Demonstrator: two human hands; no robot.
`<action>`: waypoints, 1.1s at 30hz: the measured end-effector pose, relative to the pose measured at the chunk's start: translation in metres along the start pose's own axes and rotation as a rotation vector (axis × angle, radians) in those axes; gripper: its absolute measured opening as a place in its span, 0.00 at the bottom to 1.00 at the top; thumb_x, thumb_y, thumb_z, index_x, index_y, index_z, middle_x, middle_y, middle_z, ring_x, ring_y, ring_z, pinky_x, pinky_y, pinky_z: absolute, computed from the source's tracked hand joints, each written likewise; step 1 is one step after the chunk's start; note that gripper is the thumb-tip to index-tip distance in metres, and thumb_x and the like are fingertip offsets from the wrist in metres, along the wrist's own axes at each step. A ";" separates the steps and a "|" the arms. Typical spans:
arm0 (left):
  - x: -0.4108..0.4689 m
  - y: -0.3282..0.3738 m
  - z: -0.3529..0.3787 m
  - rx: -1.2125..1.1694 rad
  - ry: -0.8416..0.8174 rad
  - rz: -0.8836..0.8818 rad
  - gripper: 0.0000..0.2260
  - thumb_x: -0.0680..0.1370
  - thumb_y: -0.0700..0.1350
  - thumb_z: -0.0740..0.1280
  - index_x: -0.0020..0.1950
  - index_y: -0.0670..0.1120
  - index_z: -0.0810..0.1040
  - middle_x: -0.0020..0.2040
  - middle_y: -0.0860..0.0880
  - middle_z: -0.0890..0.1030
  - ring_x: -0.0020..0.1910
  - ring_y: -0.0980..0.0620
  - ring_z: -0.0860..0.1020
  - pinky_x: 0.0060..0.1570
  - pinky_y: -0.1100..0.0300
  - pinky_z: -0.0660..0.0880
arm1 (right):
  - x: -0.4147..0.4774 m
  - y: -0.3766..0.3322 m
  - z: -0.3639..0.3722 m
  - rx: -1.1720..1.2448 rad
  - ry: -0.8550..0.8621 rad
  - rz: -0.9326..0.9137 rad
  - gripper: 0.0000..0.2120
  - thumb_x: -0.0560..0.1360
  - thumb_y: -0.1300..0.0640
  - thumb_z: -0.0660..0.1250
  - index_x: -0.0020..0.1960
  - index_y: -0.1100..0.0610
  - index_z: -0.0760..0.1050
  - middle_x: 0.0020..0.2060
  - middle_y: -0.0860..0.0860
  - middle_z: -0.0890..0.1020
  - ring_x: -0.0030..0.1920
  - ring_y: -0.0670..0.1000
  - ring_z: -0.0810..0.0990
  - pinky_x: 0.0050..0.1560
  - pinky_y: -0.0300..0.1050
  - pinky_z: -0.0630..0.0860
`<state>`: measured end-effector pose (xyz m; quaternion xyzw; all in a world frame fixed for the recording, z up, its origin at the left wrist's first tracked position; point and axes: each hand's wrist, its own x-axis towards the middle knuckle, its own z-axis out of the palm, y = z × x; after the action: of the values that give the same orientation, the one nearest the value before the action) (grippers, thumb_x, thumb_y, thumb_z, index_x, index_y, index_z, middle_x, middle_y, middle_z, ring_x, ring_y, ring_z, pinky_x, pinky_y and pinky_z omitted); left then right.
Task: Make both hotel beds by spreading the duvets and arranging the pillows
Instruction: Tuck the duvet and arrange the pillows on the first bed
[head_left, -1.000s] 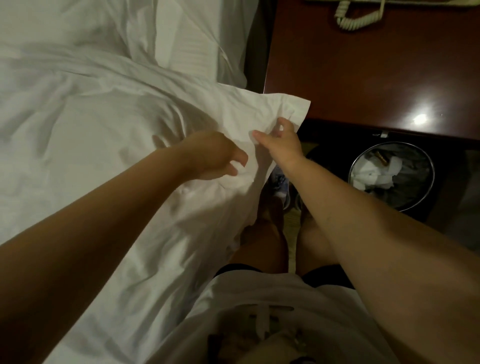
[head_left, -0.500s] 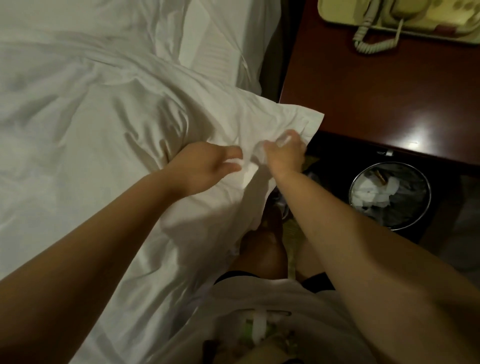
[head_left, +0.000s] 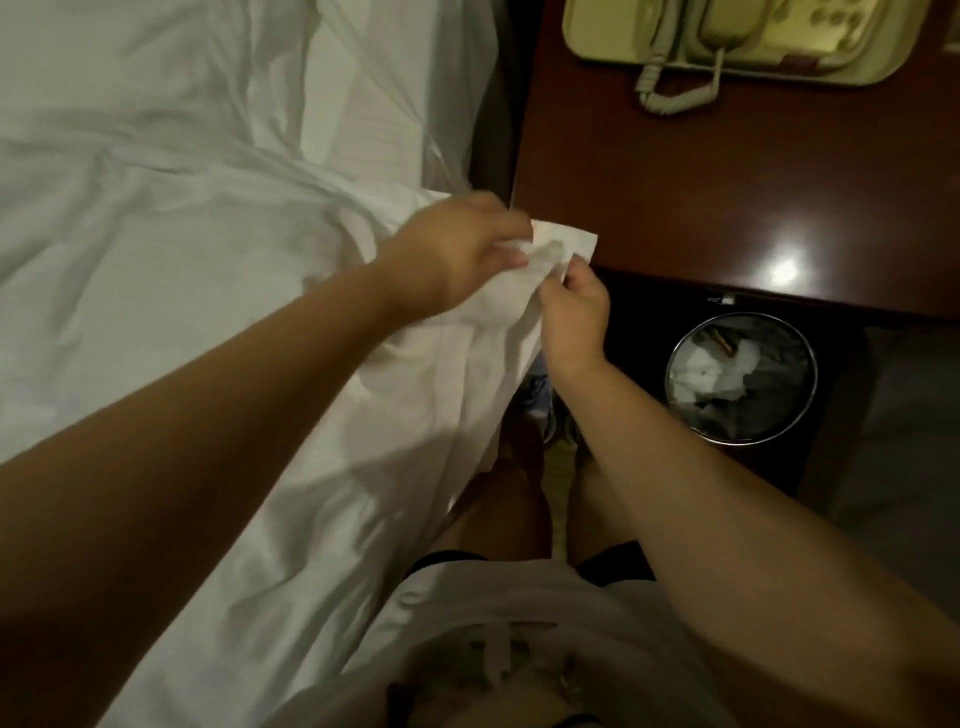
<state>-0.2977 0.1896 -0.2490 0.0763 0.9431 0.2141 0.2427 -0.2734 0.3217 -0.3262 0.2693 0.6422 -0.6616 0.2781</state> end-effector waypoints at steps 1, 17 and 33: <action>0.008 0.000 0.007 -0.013 -0.042 -0.014 0.14 0.80 0.49 0.62 0.61 0.44 0.78 0.61 0.42 0.76 0.60 0.44 0.72 0.60 0.55 0.65 | -0.005 -0.004 -0.003 0.058 -0.027 -0.004 0.13 0.77 0.65 0.62 0.39 0.50 0.78 0.37 0.52 0.79 0.42 0.54 0.77 0.43 0.49 0.73; 0.031 -0.016 0.032 -0.123 -0.486 -0.097 0.10 0.79 0.45 0.65 0.56 0.42 0.79 0.52 0.44 0.80 0.52 0.49 0.74 0.49 0.67 0.63 | 0.039 0.028 0.002 -0.171 -0.120 0.397 0.19 0.77 0.61 0.65 0.67 0.58 0.69 0.58 0.54 0.77 0.59 0.56 0.76 0.60 0.50 0.74; 0.030 -0.028 0.042 -0.114 -0.375 -0.080 0.07 0.77 0.41 0.67 0.52 0.42 0.81 0.51 0.45 0.81 0.53 0.48 0.76 0.57 0.59 0.67 | 0.048 0.041 -0.001 -0.035 -0.058 0.458 0.23 0.75 0.56 0.70 0.67 0.52 0.67 0.60 0.53 0.76 0.59 0.56 0.76 0.62 0.55 0.74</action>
<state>-0.3042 0.1871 -0.3071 0.0637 0.8699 0.2392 0.4265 -0.2773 0.3212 -0.3892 0.3838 0.5675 -0.5775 0.4440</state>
